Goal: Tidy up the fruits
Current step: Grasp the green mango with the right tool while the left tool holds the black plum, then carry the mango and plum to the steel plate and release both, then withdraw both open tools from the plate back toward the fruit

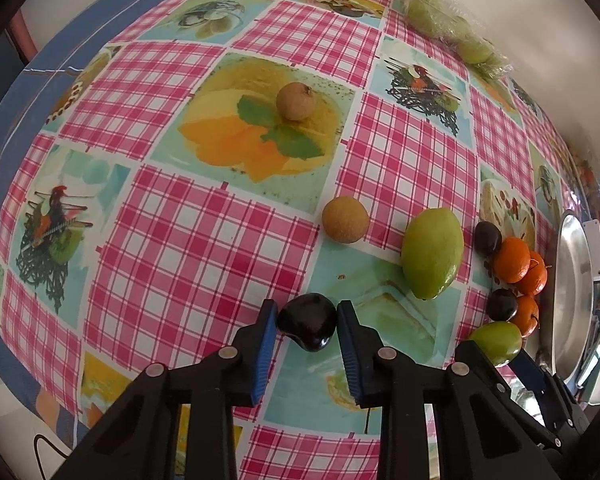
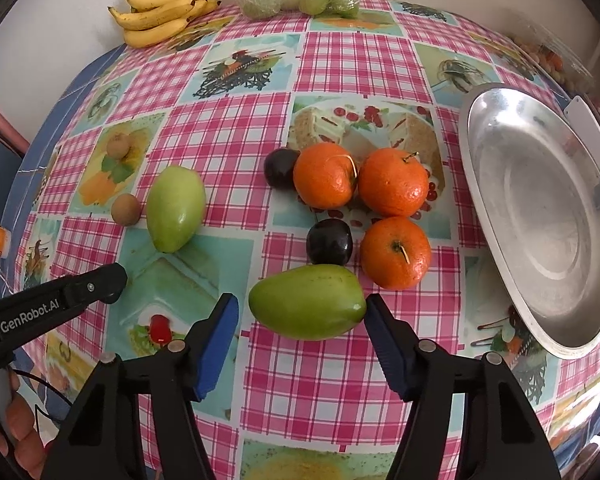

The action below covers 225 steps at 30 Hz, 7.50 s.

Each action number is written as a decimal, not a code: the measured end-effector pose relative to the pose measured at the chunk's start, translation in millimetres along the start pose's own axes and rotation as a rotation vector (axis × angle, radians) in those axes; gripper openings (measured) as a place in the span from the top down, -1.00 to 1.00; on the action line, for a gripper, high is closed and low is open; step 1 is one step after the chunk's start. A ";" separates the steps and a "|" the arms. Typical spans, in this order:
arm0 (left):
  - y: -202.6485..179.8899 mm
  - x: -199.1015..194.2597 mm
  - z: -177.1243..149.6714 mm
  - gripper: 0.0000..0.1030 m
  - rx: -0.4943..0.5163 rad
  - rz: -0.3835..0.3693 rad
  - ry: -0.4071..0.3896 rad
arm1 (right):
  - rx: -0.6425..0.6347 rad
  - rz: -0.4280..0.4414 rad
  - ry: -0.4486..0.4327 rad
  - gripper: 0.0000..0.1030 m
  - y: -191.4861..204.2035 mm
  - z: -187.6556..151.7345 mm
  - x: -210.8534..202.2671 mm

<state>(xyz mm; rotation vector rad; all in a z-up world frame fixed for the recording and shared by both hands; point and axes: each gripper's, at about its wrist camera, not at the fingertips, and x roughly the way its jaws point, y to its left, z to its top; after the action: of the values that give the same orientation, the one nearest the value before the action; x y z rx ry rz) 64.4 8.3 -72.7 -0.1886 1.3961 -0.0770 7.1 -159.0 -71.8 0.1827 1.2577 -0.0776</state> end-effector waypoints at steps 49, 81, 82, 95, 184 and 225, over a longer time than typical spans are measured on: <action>-1.5 -53.7 3.0 0.39 -0.021 -0.059 -0.180 | 0.139 0.183 -0.099 -0.17 -20.4 3.1 -40.7; -113.4 -25.3 52.8 0.39 0.060 -0.125 -0.179 | 0.273 0.030 -0.109 -0.17 -81.6 65.7 -39.6; -116.7 -25.4 53.0 0.39 0.066 -0.128 -0.180 | 0.279 0.024 -0.112 -0.17 -85.9 66.4 -40.4; -190.2 -24.7 18.7 0.39 0.220 -0.202 -0.153 | 0.405 -0.057 -0.113 -0.17 -152.9 46.8 -49.2; -142.9 -4.9 36.4 -0.72 0.161 0.019 -0.076 | 0.438 -0.173 -0.027 -0.48 -194.0 23.8 -41.7; -118.3 -31.6 15.0 -1.00 0.175 -0.005 -0.220 | 0.358 -0.047 -0.173 -0.91 -147.5 28.1 -55.9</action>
<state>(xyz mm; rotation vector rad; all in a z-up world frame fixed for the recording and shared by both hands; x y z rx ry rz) 80.5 -101.5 -18.6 -0.0531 1.1630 -0.1770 -7.0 -311.4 -24.3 0.4467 1.0679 -0.3530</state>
